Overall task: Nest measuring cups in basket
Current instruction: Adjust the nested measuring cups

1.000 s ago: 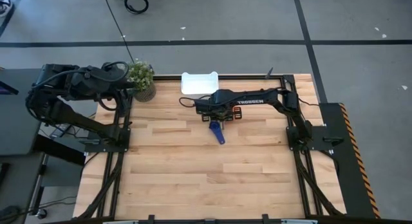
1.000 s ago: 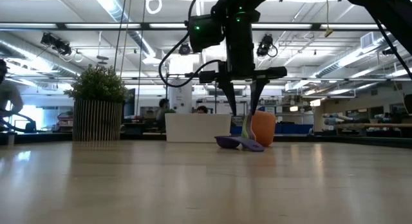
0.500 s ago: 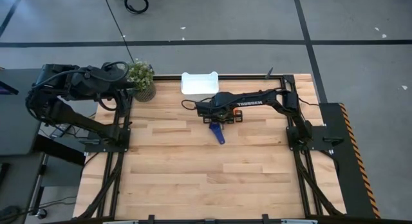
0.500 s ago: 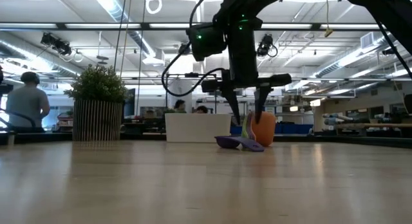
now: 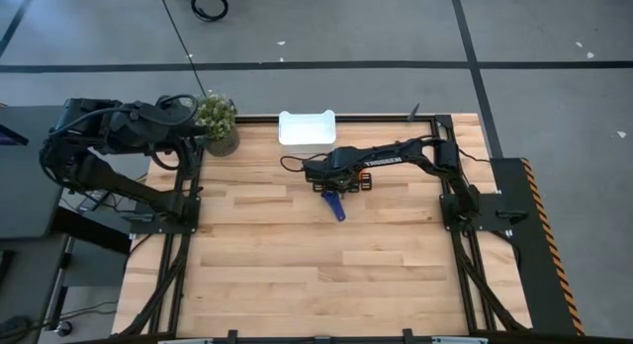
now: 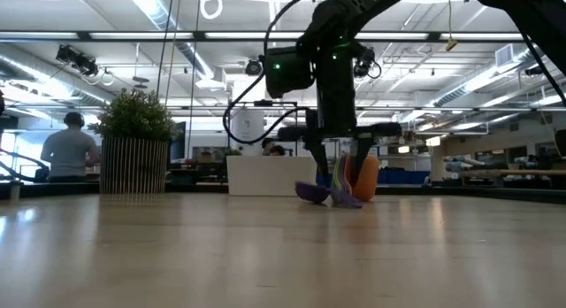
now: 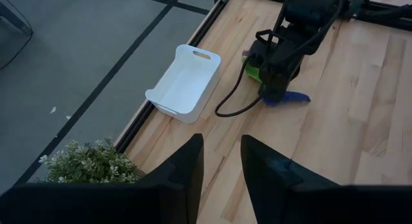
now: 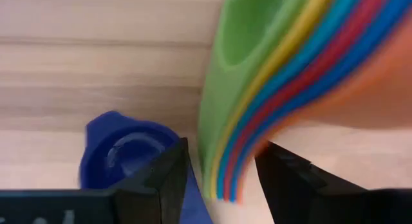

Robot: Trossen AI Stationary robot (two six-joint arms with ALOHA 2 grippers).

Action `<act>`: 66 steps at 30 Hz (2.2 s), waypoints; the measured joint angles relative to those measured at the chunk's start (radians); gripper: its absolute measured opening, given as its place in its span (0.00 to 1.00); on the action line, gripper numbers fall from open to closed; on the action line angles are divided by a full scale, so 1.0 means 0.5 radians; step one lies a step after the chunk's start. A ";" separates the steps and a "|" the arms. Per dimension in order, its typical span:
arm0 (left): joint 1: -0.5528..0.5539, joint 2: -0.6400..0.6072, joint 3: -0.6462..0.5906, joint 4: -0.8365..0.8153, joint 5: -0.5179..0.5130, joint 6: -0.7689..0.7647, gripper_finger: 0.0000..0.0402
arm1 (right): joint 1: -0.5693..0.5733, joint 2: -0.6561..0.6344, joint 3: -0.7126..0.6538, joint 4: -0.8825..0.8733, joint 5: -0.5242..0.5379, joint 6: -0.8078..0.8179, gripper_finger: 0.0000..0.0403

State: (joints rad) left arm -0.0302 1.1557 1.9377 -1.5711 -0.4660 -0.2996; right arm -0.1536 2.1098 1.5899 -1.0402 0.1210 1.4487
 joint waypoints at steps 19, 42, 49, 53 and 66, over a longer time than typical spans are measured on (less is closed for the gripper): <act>0.000 0.000 0.000 0.000 0.000 -0.004 0.28 | -0.025 0.000 -0.106 0.194 0.034 -0.289 0.46; 0.000 0.000 0.001 0.000 0.000 0.000 0.28 | -0.030 0.000 -0.106 0.242 0.154 -0.248 0.46; 0.000 0.000 0.001 0.000 0.001 0.000 0.28 | -0.038 0.000 -0.106 0.244 0.144 -0.247 0.37; 0.000 0.000 0.001 0.000 0.001 0.000 0.28 | -0.039 0.000 -0.106 0.244 0.138 -0.247 0.24; 0.000 0.000 0.001 0.000 0.001 0.049 0.28 | -0.046 -0.005 -0.102 0.375 -0.101 -0.337 0.19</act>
State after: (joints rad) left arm -0.0299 1.1557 1.9381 -1.5711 -0.4655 -0.2751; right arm -0.1764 2.1071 1.5391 -0.8529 0.0704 1.2803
